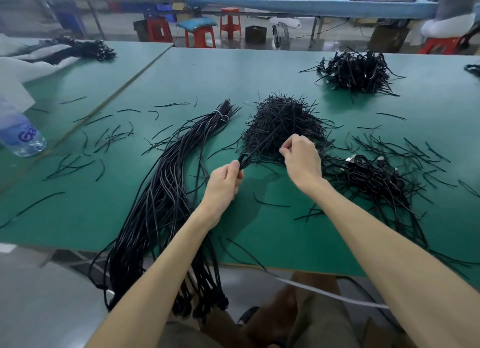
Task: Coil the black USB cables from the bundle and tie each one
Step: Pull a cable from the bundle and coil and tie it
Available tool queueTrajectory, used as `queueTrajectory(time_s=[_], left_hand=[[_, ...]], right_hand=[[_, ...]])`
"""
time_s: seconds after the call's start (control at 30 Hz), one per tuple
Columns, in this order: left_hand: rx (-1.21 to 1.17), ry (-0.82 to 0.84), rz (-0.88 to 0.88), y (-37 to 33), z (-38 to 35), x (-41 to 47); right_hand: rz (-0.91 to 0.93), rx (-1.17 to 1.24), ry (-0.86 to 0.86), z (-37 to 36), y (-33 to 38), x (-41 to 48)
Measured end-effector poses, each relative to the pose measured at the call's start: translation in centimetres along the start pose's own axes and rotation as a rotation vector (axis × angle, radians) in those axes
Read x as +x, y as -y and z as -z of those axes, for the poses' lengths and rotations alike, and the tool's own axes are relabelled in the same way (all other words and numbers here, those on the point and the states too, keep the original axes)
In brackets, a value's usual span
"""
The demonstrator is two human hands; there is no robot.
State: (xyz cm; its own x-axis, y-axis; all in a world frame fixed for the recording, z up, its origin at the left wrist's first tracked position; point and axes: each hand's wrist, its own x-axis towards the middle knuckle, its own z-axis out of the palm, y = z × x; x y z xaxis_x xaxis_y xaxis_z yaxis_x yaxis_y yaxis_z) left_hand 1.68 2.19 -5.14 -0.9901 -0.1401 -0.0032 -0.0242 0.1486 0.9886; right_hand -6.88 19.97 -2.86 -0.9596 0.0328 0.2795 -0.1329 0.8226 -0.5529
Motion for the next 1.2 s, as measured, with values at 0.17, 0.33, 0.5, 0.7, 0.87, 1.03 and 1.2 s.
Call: queueTrajectory(time_s=[0.17,0.33,0.5,0.7,0.87,1.03,1.2], left_hand=[[0.015,0.006,-0.008,0.1,-0.1,0.0],[0.012,-0.002,-0.004,0.1,-0.1,0.0],[0.012,-0.017,0.004,0.3,0.0,0.1],[0.014,-0.026,0.0,0.5,-0.1,0.3],[0.028,-0.007,-0.026,0.4,-0.1,0.1],[0.018,-0.012,-0.038,0.1,-0.2,-0.1],[0.048,0.033,-0.056,0.3,-0.1,-0.4]], right_hand=[[0.022,-0.016,0.003,0.0,-0.8,-0.9],[-0.001,0.043,0.027,0.5,-1.0,-1.6],[-0.017,0.304,0.027,1.1,0.2,-4.0],[-0.091,0.761,0.116,1.7,2.6,-7.8],[-0.122,0.947,0.175,0.6,3.8,-9.8],[-0.016,0.952,0.184,-0.2,4.2,-10.9],[-0.193,0.974,0.122,-0.9,2.8,-10.5]])
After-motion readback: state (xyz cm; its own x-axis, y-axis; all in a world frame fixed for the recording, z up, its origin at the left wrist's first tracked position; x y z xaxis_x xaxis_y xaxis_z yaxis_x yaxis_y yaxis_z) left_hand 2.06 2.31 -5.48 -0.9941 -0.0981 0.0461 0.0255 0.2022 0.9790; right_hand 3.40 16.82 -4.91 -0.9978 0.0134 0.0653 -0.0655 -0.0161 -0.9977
